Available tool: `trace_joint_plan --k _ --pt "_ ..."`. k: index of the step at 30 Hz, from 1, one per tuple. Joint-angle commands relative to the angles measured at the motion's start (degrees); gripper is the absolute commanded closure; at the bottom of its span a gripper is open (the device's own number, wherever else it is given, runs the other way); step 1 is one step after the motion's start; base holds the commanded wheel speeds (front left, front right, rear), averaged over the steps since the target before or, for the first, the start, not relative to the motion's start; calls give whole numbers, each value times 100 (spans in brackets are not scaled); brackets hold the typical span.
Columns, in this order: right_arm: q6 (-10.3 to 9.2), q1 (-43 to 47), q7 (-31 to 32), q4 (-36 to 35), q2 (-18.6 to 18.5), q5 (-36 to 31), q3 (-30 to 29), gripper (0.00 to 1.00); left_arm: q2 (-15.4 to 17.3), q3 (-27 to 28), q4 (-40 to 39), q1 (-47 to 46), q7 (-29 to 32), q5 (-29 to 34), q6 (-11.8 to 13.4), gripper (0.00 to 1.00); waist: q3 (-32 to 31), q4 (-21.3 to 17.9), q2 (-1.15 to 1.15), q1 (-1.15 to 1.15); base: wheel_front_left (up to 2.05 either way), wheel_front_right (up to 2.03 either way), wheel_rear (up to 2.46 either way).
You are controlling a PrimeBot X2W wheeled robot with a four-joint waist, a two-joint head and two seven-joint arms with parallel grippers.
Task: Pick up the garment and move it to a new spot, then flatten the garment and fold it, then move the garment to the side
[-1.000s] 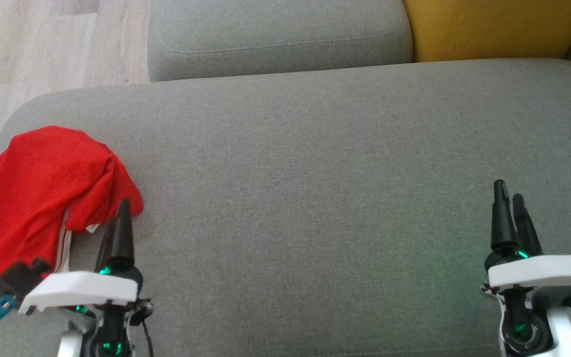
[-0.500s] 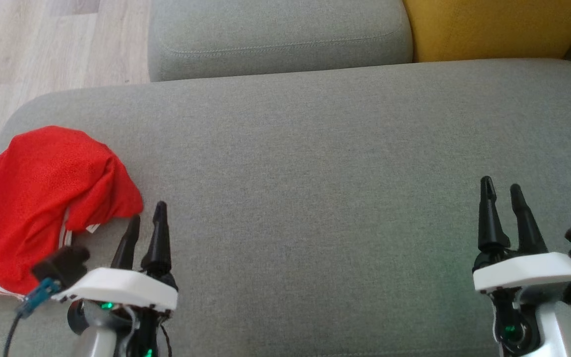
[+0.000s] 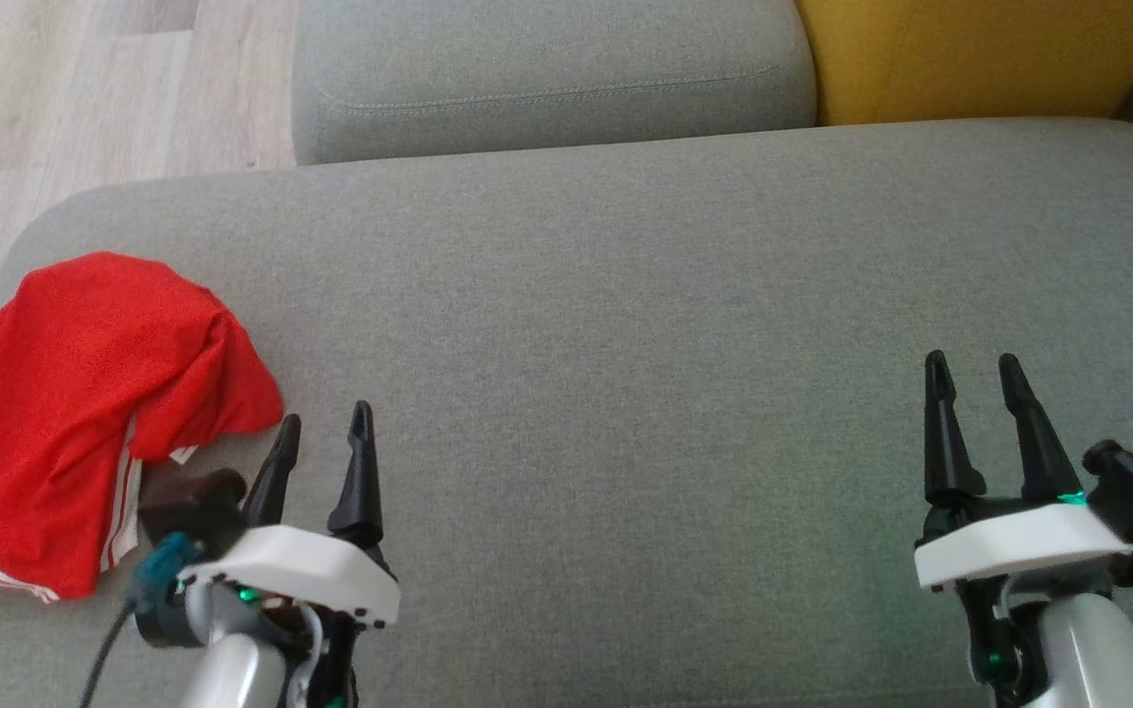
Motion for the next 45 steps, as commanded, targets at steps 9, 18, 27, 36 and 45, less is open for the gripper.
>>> trace_joint_plan --k 9,18,27,36,45 --pt "-3 -319 -221 -248 -45 -945 136 0 336 -440 -213 -496 -222 762 490 0 -9 -32 0 0 0 0 0" --pt "-3 -367 -373 -181 -49 -940 67 0 305 -603 -324 -509 -375 877 640 0 -25 -31 0 0 0 0 0" --pt "-4 -409 -525 142 -52 -699 131 0 -14 -171 -403 -263 -528 1035 306 0 -48 -73 0 0 0 0 0" --pt "-4 -459 -677 146 -55 -1438 201 0 -207 -25 -371 -147 -681 1872 88 0 -82 -81 0 0 0 0 0" --pt "-4 -431 -775 239 -57 -1727 440 0 -352 78 -345 -124 -780 2385 5 0 -107 186 0 0 0 0 0"
